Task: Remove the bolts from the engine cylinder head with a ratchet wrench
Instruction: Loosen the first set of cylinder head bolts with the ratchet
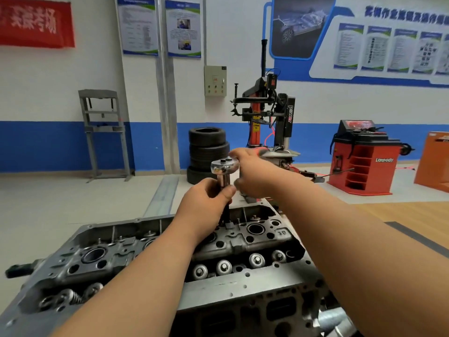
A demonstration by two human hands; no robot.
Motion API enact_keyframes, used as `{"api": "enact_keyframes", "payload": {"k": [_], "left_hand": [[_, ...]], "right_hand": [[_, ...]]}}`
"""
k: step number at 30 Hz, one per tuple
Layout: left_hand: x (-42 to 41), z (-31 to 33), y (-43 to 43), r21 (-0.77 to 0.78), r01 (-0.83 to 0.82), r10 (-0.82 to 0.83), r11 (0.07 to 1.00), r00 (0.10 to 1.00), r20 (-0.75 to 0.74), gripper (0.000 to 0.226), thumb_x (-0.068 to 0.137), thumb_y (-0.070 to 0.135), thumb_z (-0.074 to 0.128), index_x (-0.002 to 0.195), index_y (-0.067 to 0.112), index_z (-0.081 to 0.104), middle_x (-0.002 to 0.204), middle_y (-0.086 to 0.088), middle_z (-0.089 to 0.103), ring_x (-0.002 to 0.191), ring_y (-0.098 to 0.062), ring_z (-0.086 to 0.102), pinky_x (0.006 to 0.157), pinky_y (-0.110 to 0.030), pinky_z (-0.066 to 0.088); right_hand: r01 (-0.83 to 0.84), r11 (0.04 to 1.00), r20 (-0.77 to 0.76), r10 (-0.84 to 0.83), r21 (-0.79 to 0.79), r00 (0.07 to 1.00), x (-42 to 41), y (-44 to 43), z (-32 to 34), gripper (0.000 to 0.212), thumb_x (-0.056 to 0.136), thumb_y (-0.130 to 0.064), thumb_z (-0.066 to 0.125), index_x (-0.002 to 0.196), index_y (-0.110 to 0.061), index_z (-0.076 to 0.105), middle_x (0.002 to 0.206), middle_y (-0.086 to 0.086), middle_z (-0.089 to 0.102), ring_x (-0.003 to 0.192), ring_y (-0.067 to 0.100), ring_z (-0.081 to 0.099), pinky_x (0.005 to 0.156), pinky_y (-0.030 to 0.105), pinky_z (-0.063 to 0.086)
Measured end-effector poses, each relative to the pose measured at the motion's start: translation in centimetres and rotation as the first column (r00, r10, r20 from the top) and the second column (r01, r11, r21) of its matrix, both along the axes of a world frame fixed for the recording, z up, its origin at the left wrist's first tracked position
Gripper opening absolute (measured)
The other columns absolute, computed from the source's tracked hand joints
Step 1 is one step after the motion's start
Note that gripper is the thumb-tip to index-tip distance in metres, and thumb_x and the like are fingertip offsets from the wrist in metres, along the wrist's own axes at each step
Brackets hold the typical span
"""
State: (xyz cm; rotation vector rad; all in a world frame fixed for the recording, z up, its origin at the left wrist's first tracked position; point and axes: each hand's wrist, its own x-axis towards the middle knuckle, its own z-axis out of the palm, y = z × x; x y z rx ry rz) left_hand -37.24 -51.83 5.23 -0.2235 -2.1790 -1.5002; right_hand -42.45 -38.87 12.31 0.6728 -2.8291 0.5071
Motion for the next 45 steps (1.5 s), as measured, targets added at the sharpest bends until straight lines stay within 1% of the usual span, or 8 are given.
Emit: {"api": "enact_keyframes", "payload": {"k": [4, 9, 14, 19, 23, 27, 37, 45], "left_hand": [[0.1, 0.0, 0.0, -0.039, 0.036, -0.036, 0.999, 0.999, 0.01, 0.015, 0.096, 0.034, 0.055, 0.084, 0.032, 0.063, 0.075, 0.014, 0.071, 0.076, 0.005, 0.063, 0.064, -0.008, 0.045], [0.1, 0.1, 0.3, -0.003, 0.052, -0.051, 0.999, 0.999, 0.018, 0.016, 0.094, 0.032, 0.059, 0.079, 0.031, 0.065, 0.069, 0.017, 0.07, 0.069, 0.006, 0.063, 0.063, -0.013, 0.045], [0.1, -0.1, 0.2, 0.004, 0.054, -0.054, 0.999, 0.998, 0.027, 0.013, 0.091, 0.038, 0.063, 0.08, 0.033, 0.067, 0.074, 0.018, 0.071, 0.073, 0.005, 0.064, 0.069, -0.019, 0.042], [0.2, 0.0, 0.2, -0.016, 0.042, -0.041, 0.999, 0.999, 0.027, 0.009, 0.09, 0.037, 0.063, 0.085, 0.032, 0.065, 0.074, 0.015, 0.072, 0.072, 0.008, 0.063, 0.059, -0.009, 0.042], [0.4, 0.2, 0.3, -0.068, 0.053, -0.05, 0.996, 0.997, 0.052, 0.014, 0.096, 0.036, 0.054, 0.085, 0.031, 0.061, 0.077, 0.013, 0.07, 0.067, 0.016, 0.058, 0.053, 0.002, 0.037], [0.5, 0.2, 0.1, -0.059, 0.044, -0.04, 0.997, 0.997, 0.065, 0.018, 0.096, 0.034, 0.055, 0.083, 0.026, 0.065, 0.073, 0.01, 0.072, 0.062, 0.01, 0.059, 0.051, -0.001, 0.038], [0.2, -0.3, -0.2, -0.045, 0.055, -0.051, 0.997, 0.995, 0.081, 0.019, 0.091, 0.041, 0.061, 0.082, 0.027, 0.071, 0.08, 0.015, 0.073, 0.08, 0.001, 0.065, 0.074, -0.023, 0.043], [0.3, -0.2, 0.1, -0.019, 0.025, -0.024, 1.0, 0.999, 0.037, 0.009, 0.091, 0.037, 0.061, 0.086, 0.031, 0.066, 0.074, 0.018, 0.072, 0.069, 0.009, 0.063, 0.065, -0.021, 0.041]], "right_hand": [[0.099, 0.991, -0.043, -0.095, 0.095, 0.995, -0.7, -1.6, -0.3, 0.072, 0.078, -0.003, 0.06, 0.141, -0.02, 0.03, 0.146, 0.003, 0.025, 0.116, 0.026, 0.05, 0.093, 0.04, 0.045], [0.39, 0.888, -0.336, -0.301, 0.242, 0.893, 6.4, 2.1, -1.1, 0.057, 0.084, -0.017, 0.058, 0.133, -0.015, 0.029, 0.13, 0.01, 0.036, 0.096, 0.032, 0.058, 0.053, 0.035, 0.038], [0.341, 0.878, -0.441, -0.173, 0.337, 0.88, 13.5, 2.7, -4.1, 0.09, 0.087, -0.036, 0.055, 0.145, -0.014, -0.009, 0.14, 0.008, 0.007, 0.069, 0.027, 0.049, 0.038, 0.026, 0.02], [0.407, 0.881, -0.292, -0.334, 0.24, 0.896, 8.5, 2.8, -1.1, 0.056, 0.086, -0.022, 0.057, 0.131, -0.014, 0.026, 0.126, 0.011, 0.036, 0.087, 0.03, 0.051, 0.053, 0.036, 0.038], [0.262, 0.955, -0.071, -0.255, 0.136, 0.964, 2.8, 0.3, 0.6, 0.061, 0.083, -0.01, 0.056, 0.137, -0.012, 0.028, 0.138, 0.01, 0.034, 0.112, 0.033, 0.05, 0.086, 0.043, 0.047], [0.241, 0.958, 0.001, -0.244, 0.153, 0.97, 1.3, -1.5, 1.4, 0.058, 0.084, -0.011, 0.056, 0.138, -0.013, 0.032, 0.139, 0.009, 0.038, 0.119, 0.032, 0.045, 0.089, 0.043, 0.046], [0.364, 0.886, -0.434, -0.218, 0.287, 0.874, 14.1, 2.0, -3.9, 0.084, 0.088, -0.038, 0.054, 0.147, -0.011, 0.0, 0.137, 0.011, 0.023, 0.063, 0.023, 0.04, 0.038, 0.026, 0.016], [0.318, 0.947, -0.202, -0.305, 0.037, 0.931, 3.4, 2.6, 0.3, 0.012, 0.086, -0.025, 0.053, 0.093, -0.016, 0.051, 0.08, 0.002, 0.051, 0.069, 0.02, 0.05, 0.052, 0.03, 0.037]]}}
